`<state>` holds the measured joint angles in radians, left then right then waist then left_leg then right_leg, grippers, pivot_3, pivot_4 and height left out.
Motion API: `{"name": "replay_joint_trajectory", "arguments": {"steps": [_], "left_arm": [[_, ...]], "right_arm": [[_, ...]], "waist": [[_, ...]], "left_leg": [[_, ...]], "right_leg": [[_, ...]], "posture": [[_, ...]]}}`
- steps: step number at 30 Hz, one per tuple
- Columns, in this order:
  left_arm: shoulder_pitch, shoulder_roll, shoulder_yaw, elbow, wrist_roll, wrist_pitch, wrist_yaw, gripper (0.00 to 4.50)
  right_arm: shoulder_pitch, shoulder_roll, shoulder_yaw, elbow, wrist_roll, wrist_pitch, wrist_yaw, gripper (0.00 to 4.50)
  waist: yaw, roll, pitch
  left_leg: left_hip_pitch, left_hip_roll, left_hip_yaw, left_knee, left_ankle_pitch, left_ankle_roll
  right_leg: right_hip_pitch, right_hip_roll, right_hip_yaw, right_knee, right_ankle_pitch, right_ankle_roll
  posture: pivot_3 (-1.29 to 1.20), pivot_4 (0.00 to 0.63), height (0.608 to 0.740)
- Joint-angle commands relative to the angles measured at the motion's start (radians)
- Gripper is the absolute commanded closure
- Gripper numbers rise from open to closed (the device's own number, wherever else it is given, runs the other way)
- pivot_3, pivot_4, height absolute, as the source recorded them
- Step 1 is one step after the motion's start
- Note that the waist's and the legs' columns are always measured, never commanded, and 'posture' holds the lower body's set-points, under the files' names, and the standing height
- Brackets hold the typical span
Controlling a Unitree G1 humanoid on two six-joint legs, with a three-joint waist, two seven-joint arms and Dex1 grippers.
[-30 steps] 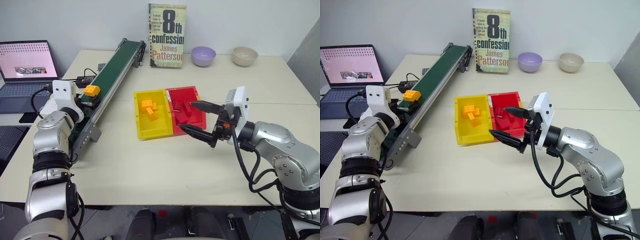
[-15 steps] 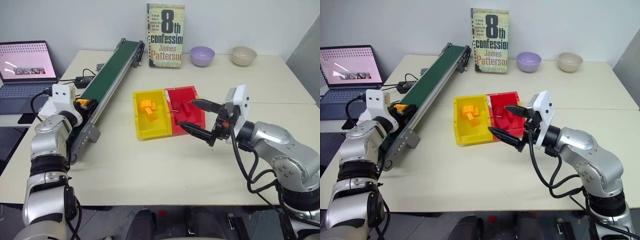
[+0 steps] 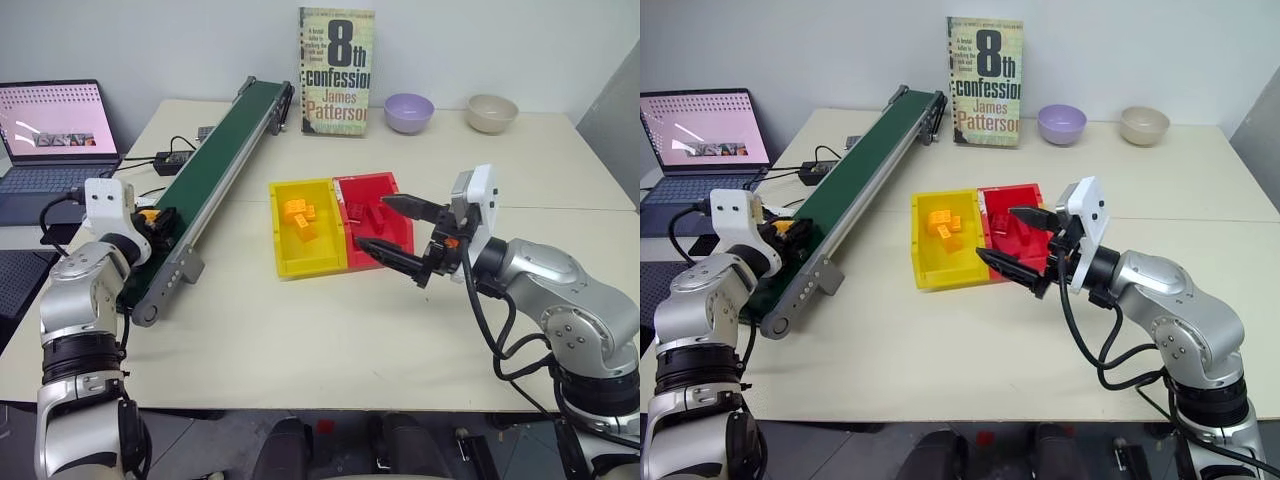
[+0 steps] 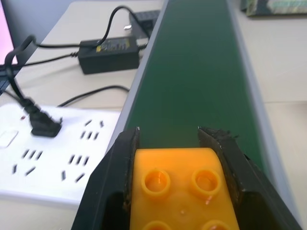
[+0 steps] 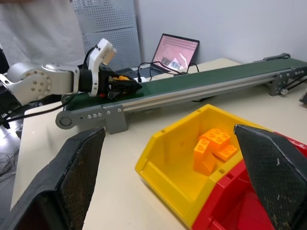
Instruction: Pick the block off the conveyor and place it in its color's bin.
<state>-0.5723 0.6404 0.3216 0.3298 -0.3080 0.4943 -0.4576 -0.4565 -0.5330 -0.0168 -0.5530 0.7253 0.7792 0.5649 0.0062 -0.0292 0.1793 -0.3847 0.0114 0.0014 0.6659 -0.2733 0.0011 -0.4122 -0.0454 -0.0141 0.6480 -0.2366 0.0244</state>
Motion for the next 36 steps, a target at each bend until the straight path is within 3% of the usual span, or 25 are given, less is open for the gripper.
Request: {"name": "replay_joint_trajectory", "arguments": {"steps": [1, 8, 13, 20, 30, 32, 36], "left_arm": [[-0.142, -0.047, -0.104, -0.126, -0.049, 0.053, -0.083, 2.97], [-0.32, -0.2, -0.332, -0.06, -0.021, 0.028, -0.279, 2.97], [-0.343, -0.226, -0.487, 0.097, 0.106, -0.148, -0.406, 2.97], [-0.398, -0.207, -0.432, 0.212, 0.117, -0.195, -0.414, 2.97], [-0.376, -0.202, -0.383, 0.206, 0.112, -0.172, -0.408, 2.97], [-0.37, -0.205, -0.372, 0.191, 0.096, -0.155, -0.413, 2.27], [-0.36, -0.202, -0.365, 0.165, 0.089, -0.134, -0.416, 1.62]], "right_arm": [[0.027, -0.044, -0.044, -0.054, -0.021, -0.016, -0.011, 0.0], [0.149, -0.085, -0.09, -0.204, -0.006, 0.088, -0.151, 0.0], [0.243, -0.053, -0.111, -0.295, 0.022, 0.125, -0.235, 0.0], [0.271, -0.027, -0.142, -0.349, 0.078, 0.14, -0.296, 0.0], [0.225, -0.025, -0.118, -0.344, 0.119, 0.147, -0.324, 0.0], [0.213, -0.029, -0.123, -0.34, 0.131, 0.152, -0.329, 0.0], [0.208, -0.04, -0.126, -0.335, 0.148, 0.155, -0.335, 0.0]], "waist": [[0.005, -0.001, 0.0], [0.012, -0.001, 0.0], [-0.009, -0.001, 0.0], [-0.009, -0.001, 0.0], [-0.008, -0.001, 0.0], [-0.008, -0.001, 0.0], [-0.008, -0.001, 0.0]], "left_leg": [[-0.001, -0.001, 0.0, 0.0, 0.0, 0.0], [-0.002, -0.004, 0.004, 0.001, 0.0, 0.0], [-0.001, 0.0, 0.004, 0.0, 0.0, 0.0], [-0.002, 0.002, 0.001, 0.0, 0.0, 0.001], [-0.002, 0.001, 0.004, 0.0, 0.0, 0.001], [-0.005, 0.001, 0.003, 0.002, 0.0, 0.001], [-0.007, 0.001, 0.002, 0.003, 0.0, 0.001]], "right_leg": [[0.0, 0.0, 0.0, 0.0, 0.0, 0.0], [0.001, 0.001, 0.002, -0.003, 0.001, 0.003], [-0.001, 0.006, 0.003, -0.002, 0.001, 0.003], [-0.003, 0.014, 0.002, 0.0, 0.001, 0.003], [-0.003, 0.008, 0.002, -0.001, 0.001, 0.003], [-0.003, 0.008, 0.002, -0.002, 0.001, 0.003], [-0.005, 0.008, 0.002, -0.001, 0.001, 0.003]], "posture": [[0.0, 0.15, 0.74], [0.0, 0.15, 0.74], [0.0, 0.15, 0.74], [0.0, 0.15, 0.74], [0.0, 0.15, 0.74], [0.0, 0.15, 0.74], [0.0, 0.15, 0.74]]}}
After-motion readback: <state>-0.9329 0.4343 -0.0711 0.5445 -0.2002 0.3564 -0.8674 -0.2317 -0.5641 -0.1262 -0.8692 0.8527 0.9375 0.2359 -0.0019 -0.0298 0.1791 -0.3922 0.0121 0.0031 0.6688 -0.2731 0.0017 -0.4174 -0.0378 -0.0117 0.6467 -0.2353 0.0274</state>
